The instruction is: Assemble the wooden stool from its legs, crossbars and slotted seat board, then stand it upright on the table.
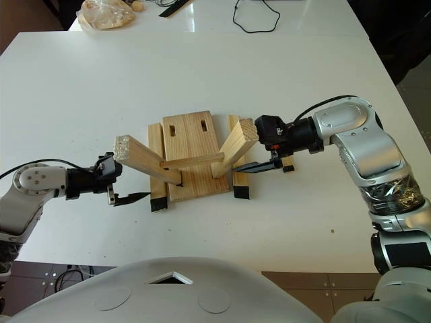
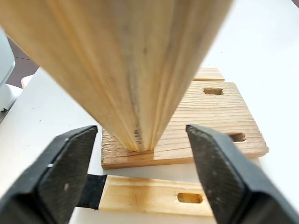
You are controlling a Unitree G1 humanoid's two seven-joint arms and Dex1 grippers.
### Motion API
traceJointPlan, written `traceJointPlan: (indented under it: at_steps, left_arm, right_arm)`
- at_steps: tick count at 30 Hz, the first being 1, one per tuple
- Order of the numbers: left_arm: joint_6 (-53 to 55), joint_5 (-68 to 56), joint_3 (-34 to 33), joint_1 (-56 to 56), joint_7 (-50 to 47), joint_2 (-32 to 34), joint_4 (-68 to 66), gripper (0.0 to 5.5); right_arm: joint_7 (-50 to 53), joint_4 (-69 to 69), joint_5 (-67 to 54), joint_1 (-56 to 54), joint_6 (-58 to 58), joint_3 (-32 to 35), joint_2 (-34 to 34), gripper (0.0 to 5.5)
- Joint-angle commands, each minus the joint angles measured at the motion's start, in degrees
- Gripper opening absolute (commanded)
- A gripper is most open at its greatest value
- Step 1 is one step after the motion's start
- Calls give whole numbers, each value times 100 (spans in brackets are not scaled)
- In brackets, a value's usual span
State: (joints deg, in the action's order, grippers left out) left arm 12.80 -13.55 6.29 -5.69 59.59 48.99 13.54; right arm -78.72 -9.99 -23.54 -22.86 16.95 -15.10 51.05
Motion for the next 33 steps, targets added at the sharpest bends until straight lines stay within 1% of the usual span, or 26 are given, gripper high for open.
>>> traceJointPlan:
  at_steps: [1, 5, 8, 12, 15, 18, 22, 26, 30, 33]
  left_arm:
    - [-97, 77, -151, 186, -155, -71, -86, 540]
    - [-170, 293, -166, 667, -550, -311, -558, 540]
    - [-102, 214, -190, 875, -632, -495, -585, 540]
    - [14, 372, -206, 1242, -1198, -967, -811, 540]
    - [74, 356, -54, 1152, -1295, -1203, -710, 540]
    - [123, 486, 78, 1061, -1484, -1438, -785, 540]
    - [-234, 969, 462, 728, -1568, -1445, -990, 540]
    - [-543, 1177, 527, 552, -1644, -1379, -1275, 540]
    - [-751, 1240, 518, 436, -1642, -1250, -1382, 540]
    - [-993, 1445, 628, 337, -1659, -1109, -1521, 540]
  right_arm:
    - [111, 364, 587, -102, -452, 15, 10, 411]
    - [141, 895, 1057, -172, -931, -88, -117, 411]
    - [247, 1302, 1285, -255, -1126, -106, -302, 411]
    - [388, 1428, 1157, -197, -875, -26, -655, 411]
    - [508, 1412, 981, -103, -553, -34, -1016, 411]
    - [701, 1544, 1082, -40, -497, -152, -1336, 411]
    - [840, 2020, 1396, 68, -676, -369, -1592, 411]
    - [844, 2429, 1596, 166, -839, -452, -1639, 411]
    - [708, 2656, 1710, 333, -1037, -460, -1468, 347]
    - [630, 2859, 1797, 432, -1196, -438, -1326, 291]
